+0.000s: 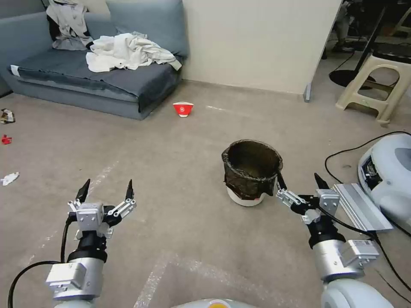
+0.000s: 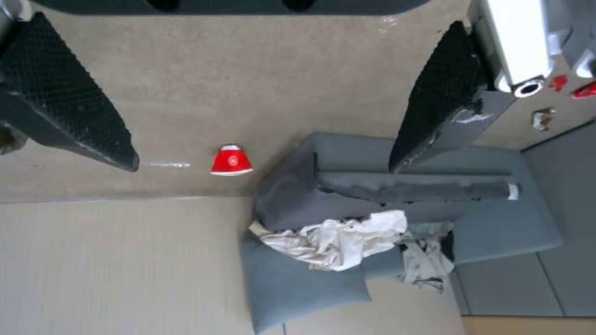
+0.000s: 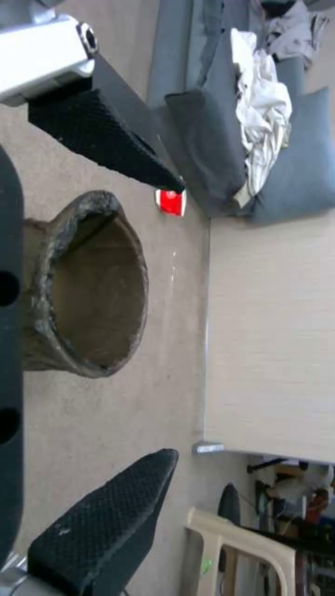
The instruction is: Pick up the trash can from the floor.
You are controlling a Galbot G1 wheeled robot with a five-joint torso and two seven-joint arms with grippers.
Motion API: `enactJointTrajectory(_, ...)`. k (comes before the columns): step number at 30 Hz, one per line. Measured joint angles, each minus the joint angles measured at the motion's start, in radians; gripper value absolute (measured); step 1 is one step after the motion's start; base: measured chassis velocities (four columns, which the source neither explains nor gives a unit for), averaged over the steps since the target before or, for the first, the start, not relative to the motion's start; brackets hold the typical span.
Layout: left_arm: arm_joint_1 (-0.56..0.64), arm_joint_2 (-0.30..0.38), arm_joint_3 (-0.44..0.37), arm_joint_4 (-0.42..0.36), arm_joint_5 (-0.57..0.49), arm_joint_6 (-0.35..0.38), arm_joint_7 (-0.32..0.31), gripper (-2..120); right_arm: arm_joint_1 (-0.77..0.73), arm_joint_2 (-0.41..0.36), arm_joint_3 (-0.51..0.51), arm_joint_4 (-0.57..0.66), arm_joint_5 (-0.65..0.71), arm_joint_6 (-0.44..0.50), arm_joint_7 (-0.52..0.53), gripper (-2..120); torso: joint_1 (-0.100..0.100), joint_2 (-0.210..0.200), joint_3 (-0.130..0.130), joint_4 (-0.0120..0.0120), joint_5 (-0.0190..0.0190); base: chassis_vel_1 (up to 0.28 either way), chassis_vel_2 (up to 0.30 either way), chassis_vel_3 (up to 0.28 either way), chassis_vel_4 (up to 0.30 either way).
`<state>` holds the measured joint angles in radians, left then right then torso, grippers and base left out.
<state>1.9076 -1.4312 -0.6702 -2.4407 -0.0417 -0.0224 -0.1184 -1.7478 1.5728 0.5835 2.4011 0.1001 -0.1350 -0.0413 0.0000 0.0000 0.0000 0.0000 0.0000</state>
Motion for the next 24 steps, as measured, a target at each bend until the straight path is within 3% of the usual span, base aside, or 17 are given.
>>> enactJointTrajectory(24, -0.004, 0.000, 0.002, 0.012, -0.001, -0.004, 0.002, 100, 0.001, 0.001, 0.000, -0.007, -0.001, 0.002, 0.000, 100, 0.000, 0.000, 0.000, 0.0000, 0.0000, -0.038, -0.046, -0.039, -0.037)
